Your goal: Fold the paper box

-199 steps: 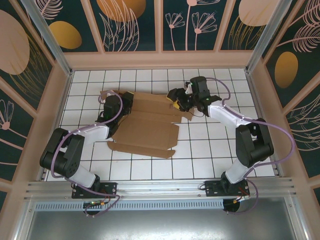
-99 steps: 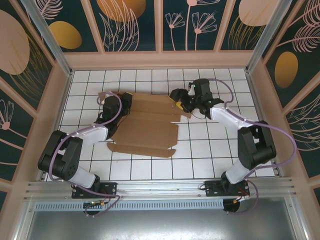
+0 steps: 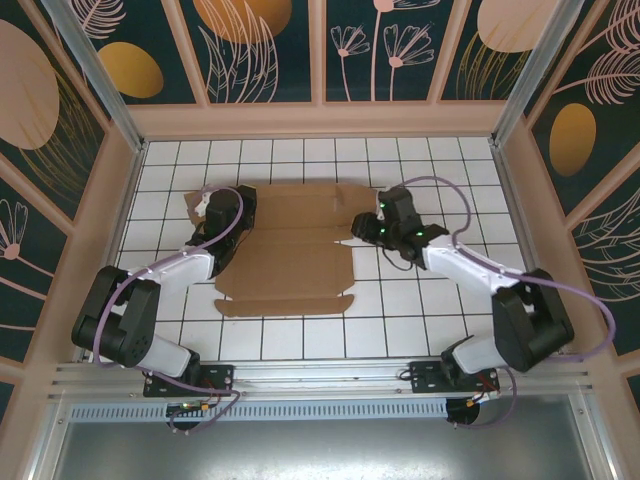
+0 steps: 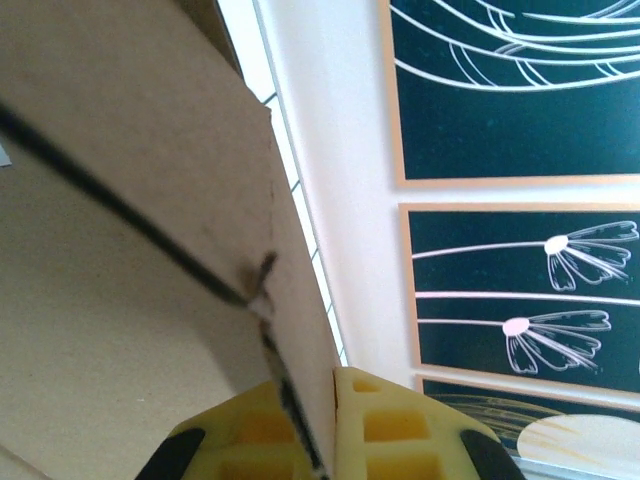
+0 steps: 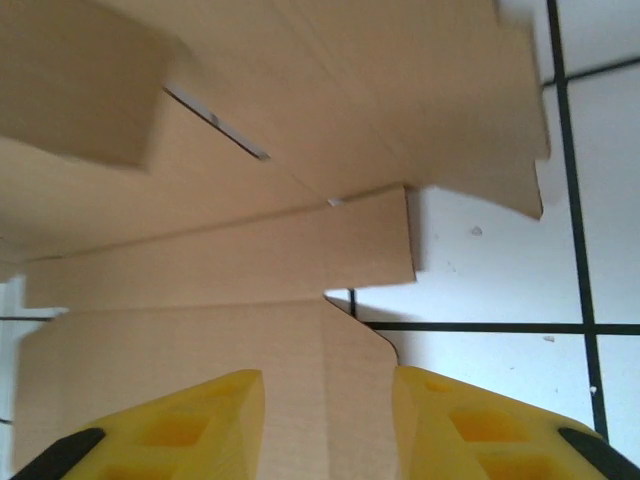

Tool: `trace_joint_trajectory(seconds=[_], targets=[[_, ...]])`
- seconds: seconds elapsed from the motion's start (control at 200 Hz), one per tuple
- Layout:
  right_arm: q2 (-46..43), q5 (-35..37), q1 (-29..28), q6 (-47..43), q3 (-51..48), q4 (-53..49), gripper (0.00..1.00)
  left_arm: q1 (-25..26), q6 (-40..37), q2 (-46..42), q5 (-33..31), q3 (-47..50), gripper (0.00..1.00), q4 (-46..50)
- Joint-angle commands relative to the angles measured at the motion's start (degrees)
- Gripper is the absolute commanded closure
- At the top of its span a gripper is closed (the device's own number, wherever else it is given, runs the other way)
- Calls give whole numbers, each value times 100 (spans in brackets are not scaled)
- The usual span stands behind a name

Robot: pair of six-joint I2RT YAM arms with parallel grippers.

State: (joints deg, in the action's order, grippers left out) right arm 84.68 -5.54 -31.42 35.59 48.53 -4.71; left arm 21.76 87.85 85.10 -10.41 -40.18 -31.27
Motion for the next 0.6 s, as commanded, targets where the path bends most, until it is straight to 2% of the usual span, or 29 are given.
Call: trace_joint_trajectory(seconds=[0.0,0.21,0.35,0.596], targets=[[525,309,-127,-105,129,330,57,51,222,-21,-399,43,100,631],[1310,53,-28,-97,310,1024,43,43,182,-45,-388,94,100,664],[1701,-154,262,-140,433,1375,42,48,149,-88,-351,107,100,551],[2120,-1149,417,44,446,2291,44,47,136,-116,-211,132,100,301]])
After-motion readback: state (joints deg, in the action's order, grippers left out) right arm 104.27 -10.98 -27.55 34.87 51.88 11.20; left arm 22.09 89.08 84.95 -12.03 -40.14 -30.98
